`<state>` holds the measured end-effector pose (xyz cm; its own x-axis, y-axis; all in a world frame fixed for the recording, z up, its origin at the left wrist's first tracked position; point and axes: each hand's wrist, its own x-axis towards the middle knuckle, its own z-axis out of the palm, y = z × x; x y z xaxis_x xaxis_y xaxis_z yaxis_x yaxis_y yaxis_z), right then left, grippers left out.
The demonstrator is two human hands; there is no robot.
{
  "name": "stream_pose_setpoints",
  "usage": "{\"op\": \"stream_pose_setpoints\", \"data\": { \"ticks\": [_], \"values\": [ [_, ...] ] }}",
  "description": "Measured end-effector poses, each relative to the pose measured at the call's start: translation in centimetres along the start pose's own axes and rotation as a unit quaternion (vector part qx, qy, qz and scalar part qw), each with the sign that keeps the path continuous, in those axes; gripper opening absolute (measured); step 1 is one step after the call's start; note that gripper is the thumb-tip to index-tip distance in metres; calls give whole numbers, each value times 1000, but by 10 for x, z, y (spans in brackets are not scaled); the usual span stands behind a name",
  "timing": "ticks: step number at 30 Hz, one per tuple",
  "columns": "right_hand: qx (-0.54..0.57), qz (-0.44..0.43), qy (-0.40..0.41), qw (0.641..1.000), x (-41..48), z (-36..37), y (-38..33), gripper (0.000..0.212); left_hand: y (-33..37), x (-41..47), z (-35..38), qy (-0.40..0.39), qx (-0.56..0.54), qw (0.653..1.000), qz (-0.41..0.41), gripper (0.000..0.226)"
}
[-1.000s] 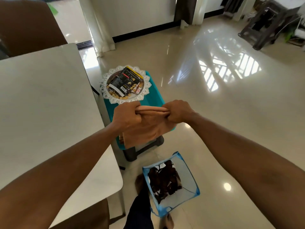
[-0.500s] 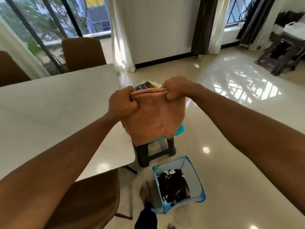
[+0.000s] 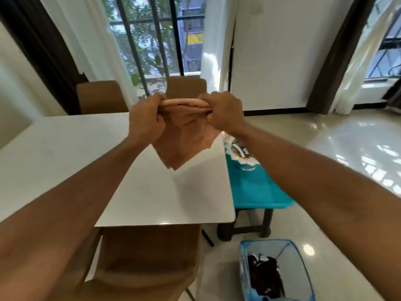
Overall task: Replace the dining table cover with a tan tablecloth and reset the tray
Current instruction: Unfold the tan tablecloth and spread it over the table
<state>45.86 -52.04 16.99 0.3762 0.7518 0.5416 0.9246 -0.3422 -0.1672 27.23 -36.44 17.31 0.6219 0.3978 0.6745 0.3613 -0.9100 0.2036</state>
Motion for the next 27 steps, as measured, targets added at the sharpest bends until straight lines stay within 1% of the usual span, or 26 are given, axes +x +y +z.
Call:
{"op": "stream_pose_setpoints", "data": {
  "ticks": [2, 3, 4, 5, 6, 8, 9, 10, 11, 12, 14, 15, 17, 19, 22, 24, 27],
  "values": [
    [23, 19, 35, 999, -19, 44, -39, 47, -39, -21, -9, -9, 35, 999, 34, 43],
    [30, 31, 31, 999, -33, 69, -57, 49, -61, -40, -8, -24, 51, 997, 49, 39],
    [37, 47, 7, 998, -49, 95, -75, 47, -84, -64, -5, -53, 61, 996, 49, 35],
    [45, 61, -39, 996, -69, 122, -92, 45, -105, -92, -1, -98, 67, 992, 29, 34],
    [48, 69, -100, 991, -88, 151, -115, 46, -131, -122, 3, -156, 75, 985, -3, 35],
    [35, 60, -246, 967, -124, 204, -161, 49, -180, -186, 11, -290, 111, 948, -69, 38],
    [21, 50, -304, 951, -141, 218, -173, 49, -192, -213, 14, -346, 124, 927, -79, 40],
    [10, 44, -336, 941, -155, 234, -190, 54, -210, -236, 15, -393, 118, 909, -79, 44],
    [6, 46, -341, 939, -165, 247, -203, 59, -225, -253, 15, -425, 96, 897, -75, 49],
    [15, 63, -323, 944, -170, 257, -215, 61, -242, -266, 14, -444, 65, 891, -72, 53],
    [46, 144, -262, 953, -170, 267, -230, 59, -267, -280, 11, -443, 8, 893, -79, 59],
    [47, 196, -245, 948, -167, 270, -235, 61, -276, -282, 10, -437, -10, 895, -90, 59],
    [20, 294, -234, 926, -158, 272, -238, 67, -283, -278, 12, -412, -45, 903, -112, 55],
    [17, 361, -250, 898, -156, 274, -236, 74, -285, -271, 19, -397, -76, 906, -126, 54],
    [51, 402, -315, 858, -163, 284, -233, 86, -286, -260, 30, -407, -86, 902, -113, 60],
    [49, 406, -322, 854, -167, 293, -235, 86, -281, -257, 36, -423, -82, 894, -119, 63],
    [41, 407, -304, 860, -161, 310, -246, 86, -283, -254, 46, -432, -69, 888, -139, 62]
  ]
}}
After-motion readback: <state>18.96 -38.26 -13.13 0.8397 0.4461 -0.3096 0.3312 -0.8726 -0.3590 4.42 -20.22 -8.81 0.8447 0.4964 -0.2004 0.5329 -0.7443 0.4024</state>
